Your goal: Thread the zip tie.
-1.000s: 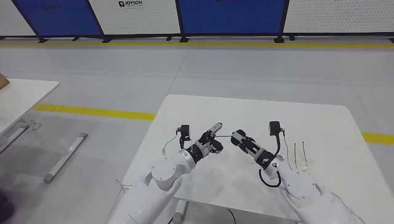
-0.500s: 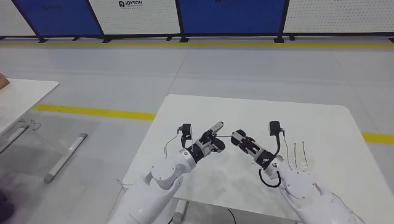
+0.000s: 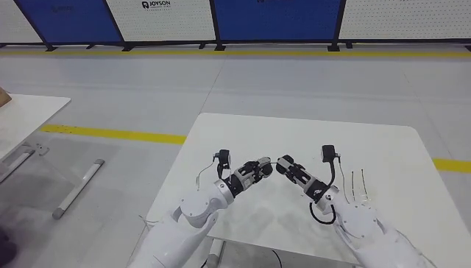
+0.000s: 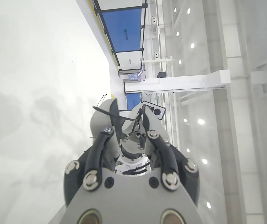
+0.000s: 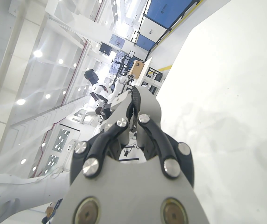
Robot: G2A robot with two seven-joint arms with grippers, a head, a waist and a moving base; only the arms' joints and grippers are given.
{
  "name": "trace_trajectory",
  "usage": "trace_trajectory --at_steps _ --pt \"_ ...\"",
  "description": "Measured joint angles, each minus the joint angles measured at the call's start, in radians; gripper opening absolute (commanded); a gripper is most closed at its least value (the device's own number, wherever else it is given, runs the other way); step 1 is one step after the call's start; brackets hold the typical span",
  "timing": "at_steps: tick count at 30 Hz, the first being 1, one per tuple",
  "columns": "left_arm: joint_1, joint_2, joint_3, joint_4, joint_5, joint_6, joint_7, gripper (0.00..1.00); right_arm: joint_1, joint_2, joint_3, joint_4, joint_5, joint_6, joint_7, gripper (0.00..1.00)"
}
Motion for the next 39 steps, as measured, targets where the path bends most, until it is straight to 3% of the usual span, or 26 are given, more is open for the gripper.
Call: trace_trajectory --at_steps 12,13,14,21,26,33,36,39 --pt "0.009 0.002 -0.001 -0.018 0.037 -0.019 0.030 0.00 0.000 0.000 0.000 0.000 0.000 0.000 0.000 0.00" --pt "0.009 0.002 0.000 -0.019 0.042 -0.019 0.035 0.00 0.000 0.000 0.000 0.000 0.000 0.000 0.000 0.33" --pt "0.010 0.002 0.001 -0.022 0.052 -0.020 0.043 0.00 -0.002 0.000 0.000 -0.001 0.000 0.002 0.001 1.00" --pt "0.009 0.001 0.014 -0.023 0.072 -0.021 0.059 0.00 -0.020 -0.006 0.019 -0.016 -0.015 0.027 0.011 1.00" --pt "0.014 0.003 -0.005 -0.027 0.059 -0.009 0.070 0.00 -0.045 -0.001 0.069 -0.025 -0.003 0.021 0.013 1.00" --pt "0.062 0.023 -0.105 -0.034 0.039 -0.008 0.006 0.00 -0.165 0.038 0.242 -0.109 0.025 -0.024 0.024 1.00" --pt "0.085 0.034 -0.134 -0.044 0.069 0.010 -0.049 0.00 -0.228 0.055 0.306 -0.175 0.037 0.000 0.071 1.00" --pt "0.094 0.040 -0.145 -0.052 0.078 0.033 -0.103 0.00 -0.251 0.064 0.338 -0.211 0.073 0.035 0.167 1.00"
